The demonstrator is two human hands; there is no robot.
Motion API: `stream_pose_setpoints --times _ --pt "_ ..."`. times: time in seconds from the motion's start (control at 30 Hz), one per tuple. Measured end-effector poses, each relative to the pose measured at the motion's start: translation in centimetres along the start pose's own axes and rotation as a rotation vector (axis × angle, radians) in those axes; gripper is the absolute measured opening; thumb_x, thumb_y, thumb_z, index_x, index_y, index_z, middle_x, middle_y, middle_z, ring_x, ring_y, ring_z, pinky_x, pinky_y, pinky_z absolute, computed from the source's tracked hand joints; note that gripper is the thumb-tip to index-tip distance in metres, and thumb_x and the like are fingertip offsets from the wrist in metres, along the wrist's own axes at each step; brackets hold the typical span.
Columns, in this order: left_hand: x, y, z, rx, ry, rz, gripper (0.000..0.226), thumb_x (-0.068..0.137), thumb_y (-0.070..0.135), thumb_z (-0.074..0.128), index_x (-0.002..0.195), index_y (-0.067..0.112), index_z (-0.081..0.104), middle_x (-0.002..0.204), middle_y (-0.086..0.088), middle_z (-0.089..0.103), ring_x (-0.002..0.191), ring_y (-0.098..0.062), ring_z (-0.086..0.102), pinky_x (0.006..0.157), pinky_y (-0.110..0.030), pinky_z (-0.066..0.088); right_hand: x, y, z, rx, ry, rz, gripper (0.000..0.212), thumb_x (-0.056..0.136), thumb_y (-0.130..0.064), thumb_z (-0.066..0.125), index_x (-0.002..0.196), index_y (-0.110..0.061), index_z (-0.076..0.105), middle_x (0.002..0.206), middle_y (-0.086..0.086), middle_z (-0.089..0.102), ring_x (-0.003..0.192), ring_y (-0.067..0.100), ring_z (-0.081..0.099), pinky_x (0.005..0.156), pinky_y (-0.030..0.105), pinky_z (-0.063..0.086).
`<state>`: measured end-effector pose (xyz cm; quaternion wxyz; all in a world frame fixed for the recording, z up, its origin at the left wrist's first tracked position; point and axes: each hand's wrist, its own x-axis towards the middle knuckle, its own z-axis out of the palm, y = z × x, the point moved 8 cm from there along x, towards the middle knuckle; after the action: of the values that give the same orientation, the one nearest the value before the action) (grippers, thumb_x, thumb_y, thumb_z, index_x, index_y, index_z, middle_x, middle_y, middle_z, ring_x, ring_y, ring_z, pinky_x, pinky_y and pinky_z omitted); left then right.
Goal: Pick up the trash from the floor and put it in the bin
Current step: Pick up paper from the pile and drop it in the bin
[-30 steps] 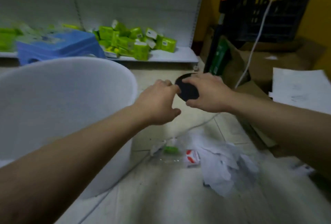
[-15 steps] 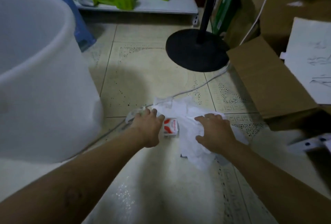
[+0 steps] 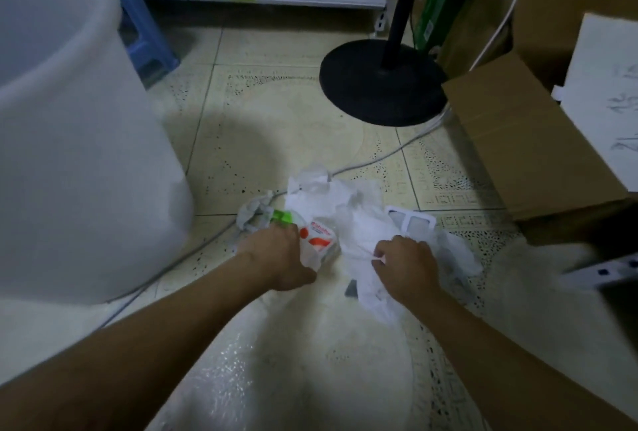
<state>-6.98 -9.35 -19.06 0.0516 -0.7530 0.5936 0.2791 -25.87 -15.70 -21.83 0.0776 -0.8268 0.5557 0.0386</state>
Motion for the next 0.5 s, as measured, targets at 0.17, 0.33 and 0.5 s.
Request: stream_pose_setpoints --times 0.17,0.33,0.5 --pt "-1.6 0.7 -3.6 0.056 0.057 0.067 0.062 0.075 0.052 0.065 0.122 0.014 0.052 0.106 -0.005 0.059 0.089 -0.019 0.057 0.073 -0.029 0.047 -1.0 -2.0 -3.3 0.067 0.119 -0.083 0.024 0.089 -0.035 0.049 0.095 -0.02 0.067 0.101 0.001 0.062 0.094 0.02 0.056 0.083 0.034 0.039" --pt "-2.7 -0.2 -7.8 0.089 0.102 0.032 0.065 0.071 0.058 0.066 0.119 0.014 0.055 0.085 0.0 0.055 0.064 -0.011 0.051 0.048 -0.021 0.034 -2.2 -3.4 -3.3 0.498 -0.045 -0.026 0.036 0.093 -0.032 0.047 0.061 -0.016 0.048 0.058 0.002 0.054 0.056 0.017 0.053 0.057 0.029 0.039" --pt "-5.2 -0.9 -11.9 0.135 0.207 0.031 0.068 0.068 0.061 0.066 0.116 0.015 0.056 0.088 -0.001 0.058 0.074 -0.017 0.056 0.059 -0.027 0.044 -2.9 -5.4 -4.9 0.753 -0.158 -0.052 0.037 0.093 -0.034 0.051 0.06 -0.018 0.053 0.055 0.002 0.061 0.04 0.012 0.051 0.042 0.025 0.04"
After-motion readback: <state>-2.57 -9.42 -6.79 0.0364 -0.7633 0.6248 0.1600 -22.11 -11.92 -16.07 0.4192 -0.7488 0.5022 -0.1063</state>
